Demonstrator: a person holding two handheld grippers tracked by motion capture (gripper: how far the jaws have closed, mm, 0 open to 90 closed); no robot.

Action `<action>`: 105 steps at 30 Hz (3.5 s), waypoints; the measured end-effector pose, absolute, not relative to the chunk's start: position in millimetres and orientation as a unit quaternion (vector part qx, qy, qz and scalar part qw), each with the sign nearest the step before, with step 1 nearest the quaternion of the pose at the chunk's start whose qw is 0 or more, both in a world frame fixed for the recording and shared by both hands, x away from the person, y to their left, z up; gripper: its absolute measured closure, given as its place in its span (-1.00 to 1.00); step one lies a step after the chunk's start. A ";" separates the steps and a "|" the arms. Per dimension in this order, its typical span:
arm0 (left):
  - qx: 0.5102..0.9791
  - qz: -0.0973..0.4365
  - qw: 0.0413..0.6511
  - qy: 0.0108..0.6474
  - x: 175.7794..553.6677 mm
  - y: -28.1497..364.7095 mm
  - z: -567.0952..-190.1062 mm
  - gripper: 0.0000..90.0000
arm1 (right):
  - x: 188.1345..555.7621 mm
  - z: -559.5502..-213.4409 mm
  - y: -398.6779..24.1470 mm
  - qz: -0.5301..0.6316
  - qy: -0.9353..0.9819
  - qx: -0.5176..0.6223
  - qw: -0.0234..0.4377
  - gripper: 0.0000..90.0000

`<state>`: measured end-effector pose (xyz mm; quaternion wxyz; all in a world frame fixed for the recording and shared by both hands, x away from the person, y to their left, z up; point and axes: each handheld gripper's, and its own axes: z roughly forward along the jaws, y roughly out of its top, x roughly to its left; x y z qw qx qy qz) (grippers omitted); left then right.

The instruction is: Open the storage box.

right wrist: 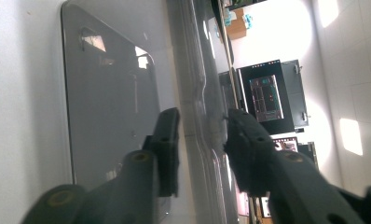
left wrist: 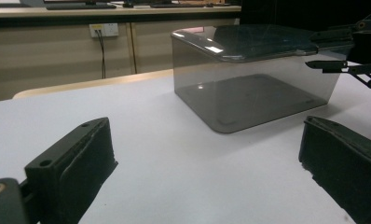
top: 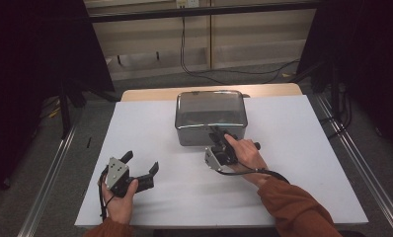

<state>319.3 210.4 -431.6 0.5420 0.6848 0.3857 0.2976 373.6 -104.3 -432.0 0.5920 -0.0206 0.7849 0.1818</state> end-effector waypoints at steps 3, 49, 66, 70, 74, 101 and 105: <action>0.688 0.294 0.542 0.382 319.5 210.8 -431.0 -0.93 | 374.8 -432.2 -104.3 0.184 0.782 -0.019 0.595 0.59; 0.689 0.261 0.572 0.361 340.0 194.0 -418.7 -0.96 | 376.1 -413.4 -107.5 0.197 0.764 -0.021 0.614 0.77; 0.694 0.252 0.591 0.324 362.8 165.1 -407.1 -0.95 | 377.9 -407.3 -108.0 0.208 0.759 -0.012 0.617 0.77; 0.696 0.255 0.589 0.321 368.7 161.4 -407.4 -0.95 | 377.8 -407.2 -107.6 0.208 0.759 -0.011 0.617 0.77; 0.692 0.265 0.588 0.324 375.0 160.6 -407.3 -0.94 | 378.2 -406.1 -108.0 0.211 0.758 -0.010 0.617 0.77; 0.698 0.278 0.587 0.302 429.5 127.9 -393.0 -0.92 | 386.6 -385.1 -110.2 0.225 0.748 -0.003 0.624 0.79; 0.701 0.279 0.585 0.299 437.8 121.9 -390.9 -0.91 | 388.6 -383.3 -110.1 0.230 0.744 0.001 0.627 0.79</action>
